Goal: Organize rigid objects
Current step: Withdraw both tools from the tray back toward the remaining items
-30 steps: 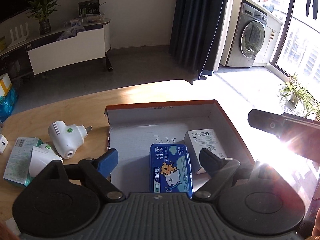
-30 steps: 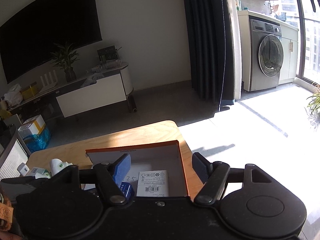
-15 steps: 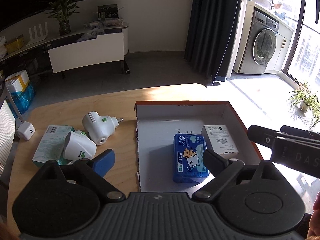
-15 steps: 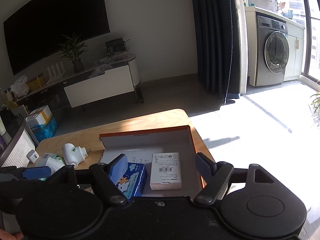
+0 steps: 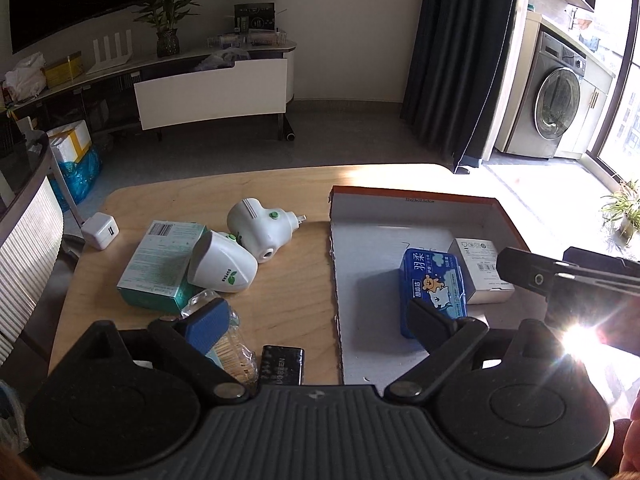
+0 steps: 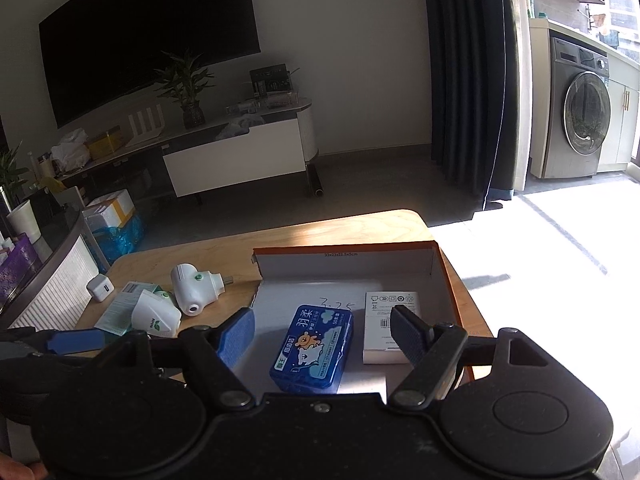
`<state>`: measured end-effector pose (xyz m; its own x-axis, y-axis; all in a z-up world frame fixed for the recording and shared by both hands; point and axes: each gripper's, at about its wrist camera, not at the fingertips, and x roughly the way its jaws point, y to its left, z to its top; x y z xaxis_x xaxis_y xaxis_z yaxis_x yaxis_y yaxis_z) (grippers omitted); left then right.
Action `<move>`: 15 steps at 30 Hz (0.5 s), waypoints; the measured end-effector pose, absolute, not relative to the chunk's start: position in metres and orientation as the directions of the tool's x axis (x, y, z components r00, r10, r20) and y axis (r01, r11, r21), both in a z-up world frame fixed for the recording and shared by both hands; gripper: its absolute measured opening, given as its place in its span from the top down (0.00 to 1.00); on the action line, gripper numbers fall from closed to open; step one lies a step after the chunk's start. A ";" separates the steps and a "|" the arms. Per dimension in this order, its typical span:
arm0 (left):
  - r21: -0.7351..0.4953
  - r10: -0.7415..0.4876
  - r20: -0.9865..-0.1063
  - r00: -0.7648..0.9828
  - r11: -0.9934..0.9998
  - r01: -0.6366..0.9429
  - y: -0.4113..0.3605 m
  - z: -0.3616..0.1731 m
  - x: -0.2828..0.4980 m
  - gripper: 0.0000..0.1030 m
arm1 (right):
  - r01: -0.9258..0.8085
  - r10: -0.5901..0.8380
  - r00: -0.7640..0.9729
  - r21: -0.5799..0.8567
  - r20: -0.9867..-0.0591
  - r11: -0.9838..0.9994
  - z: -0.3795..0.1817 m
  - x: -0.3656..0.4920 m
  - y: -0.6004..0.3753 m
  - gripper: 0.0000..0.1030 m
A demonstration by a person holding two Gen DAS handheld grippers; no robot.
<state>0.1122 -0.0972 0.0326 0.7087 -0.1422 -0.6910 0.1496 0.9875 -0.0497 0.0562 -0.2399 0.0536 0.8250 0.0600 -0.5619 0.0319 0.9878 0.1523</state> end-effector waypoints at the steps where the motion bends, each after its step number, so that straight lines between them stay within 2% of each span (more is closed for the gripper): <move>1: -0.050 -0.137 -0.692 0.709 0.989 0.142 -0.094 0.032 0.112 0.06 | 0.024 0.067 0.824 0.153 -0.563 0.988 0.053 0.056 -0.237 0.14; 15: -0.056 -0.086 -0.697 0.712 0.996 0.065 -0.056 0.031 0.102 0.06 | -0.060 0.131 0.812 0.142 -0.569 0.988 0.054 0.060 -0.198 0.14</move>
<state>0.1021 -0.0559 0.0310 0.7123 -0.0857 -0.6966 0.0655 0.9963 -0.0557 0.0603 -0.1976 0.0536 0.8119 0.1308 -0.5690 -0.0597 0.9881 0.1419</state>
